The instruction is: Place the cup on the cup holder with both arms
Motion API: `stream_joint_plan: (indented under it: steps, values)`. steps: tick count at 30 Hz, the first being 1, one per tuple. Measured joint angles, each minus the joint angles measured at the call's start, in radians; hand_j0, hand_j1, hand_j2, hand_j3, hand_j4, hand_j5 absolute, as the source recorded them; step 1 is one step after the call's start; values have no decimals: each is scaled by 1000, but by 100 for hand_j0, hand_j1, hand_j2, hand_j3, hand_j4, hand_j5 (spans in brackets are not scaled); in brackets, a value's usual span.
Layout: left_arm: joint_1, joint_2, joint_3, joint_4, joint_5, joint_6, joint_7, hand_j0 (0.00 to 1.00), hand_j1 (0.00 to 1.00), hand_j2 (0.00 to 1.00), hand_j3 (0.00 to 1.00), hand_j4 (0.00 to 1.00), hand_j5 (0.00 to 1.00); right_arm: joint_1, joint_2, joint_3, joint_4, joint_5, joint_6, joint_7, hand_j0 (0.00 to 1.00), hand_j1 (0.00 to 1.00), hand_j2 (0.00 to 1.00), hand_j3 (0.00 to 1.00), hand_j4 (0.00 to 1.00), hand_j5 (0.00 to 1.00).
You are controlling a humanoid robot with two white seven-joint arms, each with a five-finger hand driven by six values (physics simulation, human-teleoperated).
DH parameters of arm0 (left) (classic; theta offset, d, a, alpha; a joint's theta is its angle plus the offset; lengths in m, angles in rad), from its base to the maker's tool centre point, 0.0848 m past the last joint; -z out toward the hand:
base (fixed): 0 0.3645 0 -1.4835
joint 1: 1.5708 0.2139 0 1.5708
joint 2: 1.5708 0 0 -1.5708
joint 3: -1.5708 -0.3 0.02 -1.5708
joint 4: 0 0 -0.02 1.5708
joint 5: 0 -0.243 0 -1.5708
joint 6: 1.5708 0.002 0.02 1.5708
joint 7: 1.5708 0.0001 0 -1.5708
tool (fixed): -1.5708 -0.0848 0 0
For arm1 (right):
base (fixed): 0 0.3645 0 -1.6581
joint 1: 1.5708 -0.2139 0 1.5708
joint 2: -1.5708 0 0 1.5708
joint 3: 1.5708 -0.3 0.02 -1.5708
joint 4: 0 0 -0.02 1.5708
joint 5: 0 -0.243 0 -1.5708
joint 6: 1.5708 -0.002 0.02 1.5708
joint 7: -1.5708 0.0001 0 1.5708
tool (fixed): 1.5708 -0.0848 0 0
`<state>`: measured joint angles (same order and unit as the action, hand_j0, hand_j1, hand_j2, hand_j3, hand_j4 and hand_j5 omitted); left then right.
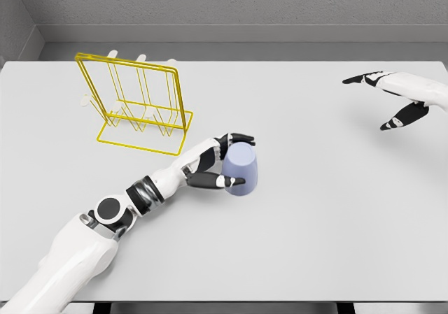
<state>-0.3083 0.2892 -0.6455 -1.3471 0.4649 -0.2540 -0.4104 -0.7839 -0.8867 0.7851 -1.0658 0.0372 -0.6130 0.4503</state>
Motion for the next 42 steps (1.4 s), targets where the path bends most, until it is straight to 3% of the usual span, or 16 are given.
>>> stream_joint_plan:
  steps: [7, 10, 21, 40, 42]
  values:
    - [0, 1, 0, -2, 1, -2, -3, 60, 60, 60, 60, 60, 60, 0, 5, 0, 0, -2, 0, -2, 100, 100, 100, 100, 100, 100]
    - [0, 1, 0, -2, 2, -1, -3, 53, 53, 53, 53, 53, 53, 2, 5, 1, 0, -2, 0, -2, 100, 100, 100, 100, 100, 100]
    - [6, 8, 3, -18, 11, -2, -11, 51, 51, 51, 51, 51, 51, 3, -5, 0, 9, -2, 0, 0, 100, 100, 100, 100, 100, 100]
    - [20, 229, 15, -282, 175, -5, -10, 50, 50, 50, 50, 50, 50, 2, -6, 0, 15, -1, 0, 1, 100, 100, 100, 100, 100, 100]
    - [41, 253, 28, -307, 191, -5, -10, 50, 50, 50, 50, 50, 50, 2, -6, 0, 16, -1, 0, 1, 100, 100, 100, 100, 100, 100]
